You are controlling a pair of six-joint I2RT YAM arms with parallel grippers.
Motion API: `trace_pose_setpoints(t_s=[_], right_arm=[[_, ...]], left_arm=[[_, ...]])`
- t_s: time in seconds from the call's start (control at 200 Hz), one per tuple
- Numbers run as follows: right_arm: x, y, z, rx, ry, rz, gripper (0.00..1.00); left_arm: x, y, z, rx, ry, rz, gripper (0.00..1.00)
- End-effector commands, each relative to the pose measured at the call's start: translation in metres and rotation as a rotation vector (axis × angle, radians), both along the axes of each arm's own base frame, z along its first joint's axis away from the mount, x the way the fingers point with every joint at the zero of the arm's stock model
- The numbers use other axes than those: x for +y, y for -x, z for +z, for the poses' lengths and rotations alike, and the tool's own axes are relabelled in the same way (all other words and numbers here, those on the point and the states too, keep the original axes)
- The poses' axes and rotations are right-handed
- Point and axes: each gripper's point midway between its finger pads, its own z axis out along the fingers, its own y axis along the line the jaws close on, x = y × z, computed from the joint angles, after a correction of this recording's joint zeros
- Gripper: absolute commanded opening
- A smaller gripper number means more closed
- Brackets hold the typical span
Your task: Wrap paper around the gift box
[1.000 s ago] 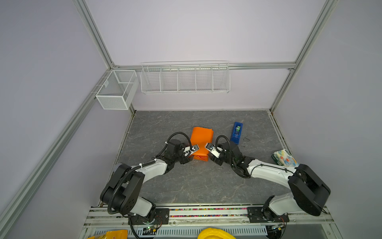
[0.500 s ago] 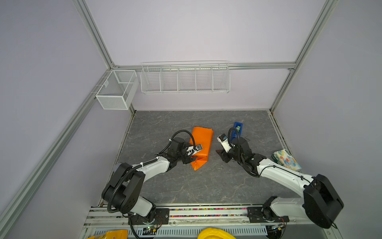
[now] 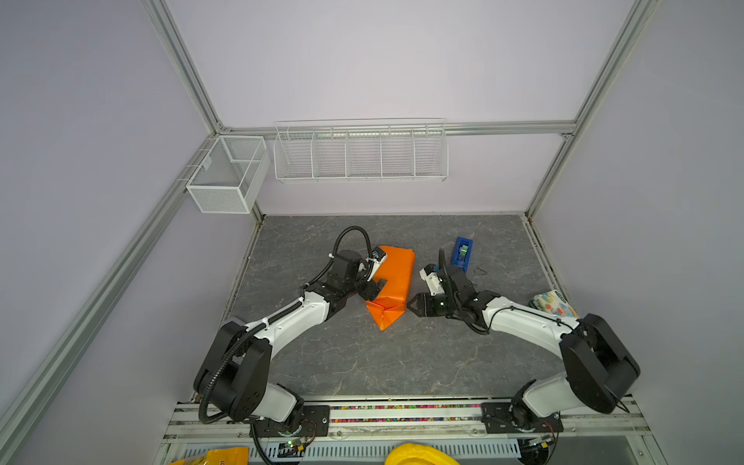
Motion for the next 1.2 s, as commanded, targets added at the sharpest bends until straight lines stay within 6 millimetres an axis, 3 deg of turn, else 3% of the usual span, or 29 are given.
trace_pose_setpoints(t_s=[0.0,0.205,0.425,0.695,0.97,1.06,1.195], right_arm=[[0.011,-0.017,0.021,0.032,-0.065,-0.060,0.60],[0.010,-0.036,0.002,0.114,-0.017,-0.102,0.64],[0.011,-0.046,-0.016,0.180,0.006,-0.013,0.60],[-0.002,-0.039,-0.021,0.198,0.073,0.147,0.55],[-0.002,-0.027,-0.025,0.220,0.088,0.301,0.54],[-0.007,-0.031,-0.025,0.215,0.107,0.280,0.53],[-0.034,-0.041,-0.012,0.191,0.133,0.107,0.55]], left_arm=[[0.014,0.002,-0.019,0.194,0.029,0.172,0.77],[0.019,0.001,-0.046,0.396,0.045,0.244,0.77],[0.012,0.014,-0.071,0.554,0.062,0.209,0.75],[-0.007,0.041,-0.070,0.680,0.168,0.143,0.72],[-0.021,0.070,-0.070,0.746,0.193,0.137,0.71],[-0.023,0.075,-0.070,0.760,0.202,0.148,0.72],[-0.021,0.073,-0.066,0.761,0.232,0.194,0.71]])
